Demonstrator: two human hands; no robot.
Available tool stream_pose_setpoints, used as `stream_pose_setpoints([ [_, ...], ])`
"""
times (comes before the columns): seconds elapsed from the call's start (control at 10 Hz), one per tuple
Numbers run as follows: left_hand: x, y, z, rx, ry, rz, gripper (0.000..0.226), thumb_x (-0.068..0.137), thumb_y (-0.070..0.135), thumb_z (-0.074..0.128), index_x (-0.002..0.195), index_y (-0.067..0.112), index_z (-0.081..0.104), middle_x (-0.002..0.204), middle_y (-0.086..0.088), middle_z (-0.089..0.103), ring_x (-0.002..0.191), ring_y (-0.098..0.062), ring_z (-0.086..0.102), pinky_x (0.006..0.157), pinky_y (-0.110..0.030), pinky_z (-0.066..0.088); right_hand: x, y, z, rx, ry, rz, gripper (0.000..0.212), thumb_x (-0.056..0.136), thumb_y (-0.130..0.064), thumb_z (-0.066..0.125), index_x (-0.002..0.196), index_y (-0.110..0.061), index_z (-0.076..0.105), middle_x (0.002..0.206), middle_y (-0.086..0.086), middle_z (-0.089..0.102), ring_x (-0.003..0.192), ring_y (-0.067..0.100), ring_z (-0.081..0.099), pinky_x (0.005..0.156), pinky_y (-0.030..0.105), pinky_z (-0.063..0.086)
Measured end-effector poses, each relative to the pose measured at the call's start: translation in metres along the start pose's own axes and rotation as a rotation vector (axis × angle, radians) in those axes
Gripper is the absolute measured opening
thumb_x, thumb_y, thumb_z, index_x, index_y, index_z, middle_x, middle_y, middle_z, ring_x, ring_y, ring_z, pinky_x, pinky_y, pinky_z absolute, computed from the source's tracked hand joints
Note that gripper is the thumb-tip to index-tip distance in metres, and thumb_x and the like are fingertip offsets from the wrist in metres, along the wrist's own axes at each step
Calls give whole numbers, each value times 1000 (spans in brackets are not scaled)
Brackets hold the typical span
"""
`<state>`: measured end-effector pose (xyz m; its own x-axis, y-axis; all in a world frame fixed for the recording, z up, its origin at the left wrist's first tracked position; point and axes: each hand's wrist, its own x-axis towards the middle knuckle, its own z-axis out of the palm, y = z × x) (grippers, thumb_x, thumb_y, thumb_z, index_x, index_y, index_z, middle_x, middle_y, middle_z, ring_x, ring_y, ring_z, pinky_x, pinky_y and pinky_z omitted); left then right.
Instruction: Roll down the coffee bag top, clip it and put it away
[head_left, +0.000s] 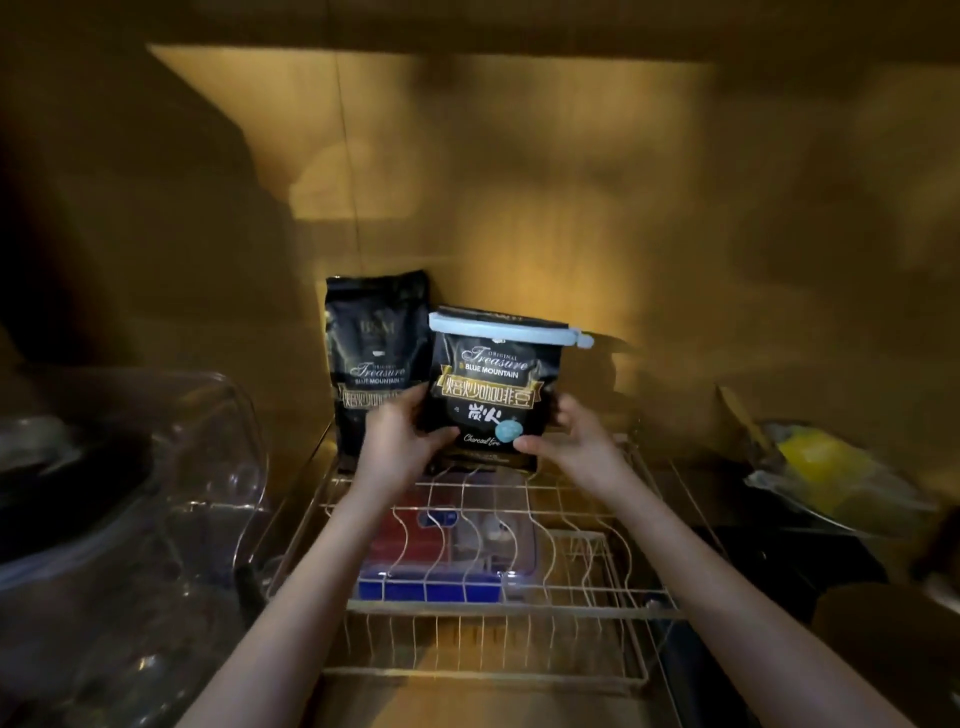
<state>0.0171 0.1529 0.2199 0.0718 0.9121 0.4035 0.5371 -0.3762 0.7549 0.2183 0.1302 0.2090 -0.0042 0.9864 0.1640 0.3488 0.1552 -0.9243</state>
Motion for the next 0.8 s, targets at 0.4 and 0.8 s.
stream_pose_setpoints([
  [0.4, -2, -28, 48, 196, 110, 121, 61, 79, 7, 65, 133, 8, 37, 130, -19, 53, 116, -31, 54, 98, -35, 42, 28, 39, 15, -85, 9, 125, 54, 90, -23, 54, 139, -19, 31, 143, 2, 42, 130, 15, 36, 99, 32, 33],
  [0.8, 6, -14, 49, 511, -126, 232, 63, 87, 31, 53, 141, 20, 21, 155, -3, 18, 142, -21, 16, 115, -37, 26, 21, -13, -3, -311, 124, 107, 42, 93, -22, 49, 133, -16, 37, 136, 6, 48, 108, 14, 54, 84, 18, 44],
])
